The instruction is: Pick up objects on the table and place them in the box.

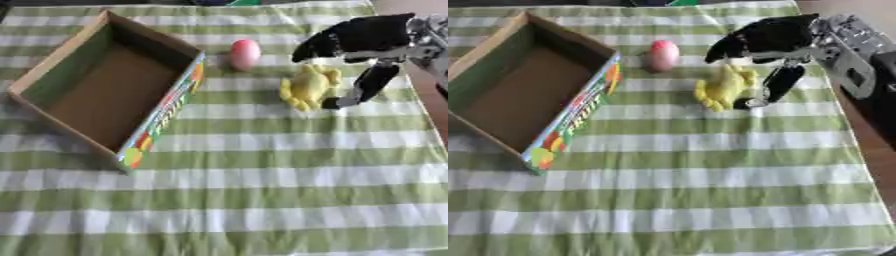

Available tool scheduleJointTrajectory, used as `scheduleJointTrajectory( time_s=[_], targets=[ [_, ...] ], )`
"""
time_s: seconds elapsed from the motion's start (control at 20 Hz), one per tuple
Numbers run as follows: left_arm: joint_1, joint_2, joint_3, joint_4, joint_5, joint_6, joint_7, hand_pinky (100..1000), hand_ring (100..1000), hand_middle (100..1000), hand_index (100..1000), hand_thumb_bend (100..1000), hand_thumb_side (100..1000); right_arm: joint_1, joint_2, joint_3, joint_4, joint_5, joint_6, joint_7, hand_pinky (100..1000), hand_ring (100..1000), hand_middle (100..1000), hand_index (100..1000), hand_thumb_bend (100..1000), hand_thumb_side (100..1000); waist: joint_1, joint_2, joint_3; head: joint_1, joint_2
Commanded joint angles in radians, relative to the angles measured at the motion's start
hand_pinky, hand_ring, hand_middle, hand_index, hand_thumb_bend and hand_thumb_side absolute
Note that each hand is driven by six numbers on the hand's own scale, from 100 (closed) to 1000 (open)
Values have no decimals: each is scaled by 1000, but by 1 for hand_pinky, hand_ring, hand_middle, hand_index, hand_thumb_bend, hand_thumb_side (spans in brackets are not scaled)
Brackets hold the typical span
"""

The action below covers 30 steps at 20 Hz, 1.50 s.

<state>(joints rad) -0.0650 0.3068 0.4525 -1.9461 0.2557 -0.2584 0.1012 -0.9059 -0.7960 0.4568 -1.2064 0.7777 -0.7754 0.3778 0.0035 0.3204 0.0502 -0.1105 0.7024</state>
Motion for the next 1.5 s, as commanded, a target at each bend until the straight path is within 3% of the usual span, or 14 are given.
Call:
scheduleJointTrajectory(
  time_s=[0.05,0.85,1.05,1.2,1.5],
  targets=[
    [-7,11,5,-14,1,3,-2,537,726,669,741,100,952,-13,-7,-9,19,27,-72,58,781,894,887,1000,349,721,1,-15,3,0,-11],
    [-11,-8,7,-16,-5,16,-15,539,727,668,738,100,961,-3,39,-19,115,131,-53,-49,756,845,829,982,251,739,-2,7,13,0,-21],
    [-11,-9,8,-17,-7,17,-16,540,728,669,738,100,962,4,35,-18,109,134,-57,-70,744,825,764,896,165,735,-3,10,12,2,-18],
    [-12,-10,9,-18,-8,19,-16,541,728,669,738,100,964,10,23,-16,79,111,-57,-89,723,801,690,803,100,670,-5,11,10,3,-16],
    [-15,-14,11,-21,-11,27,-16,541,728,669,737,100,967,13,19,-19,59,57,-14,-146,686,738,558,681,100,558,-9,14,11,2,-21]
  ],
)
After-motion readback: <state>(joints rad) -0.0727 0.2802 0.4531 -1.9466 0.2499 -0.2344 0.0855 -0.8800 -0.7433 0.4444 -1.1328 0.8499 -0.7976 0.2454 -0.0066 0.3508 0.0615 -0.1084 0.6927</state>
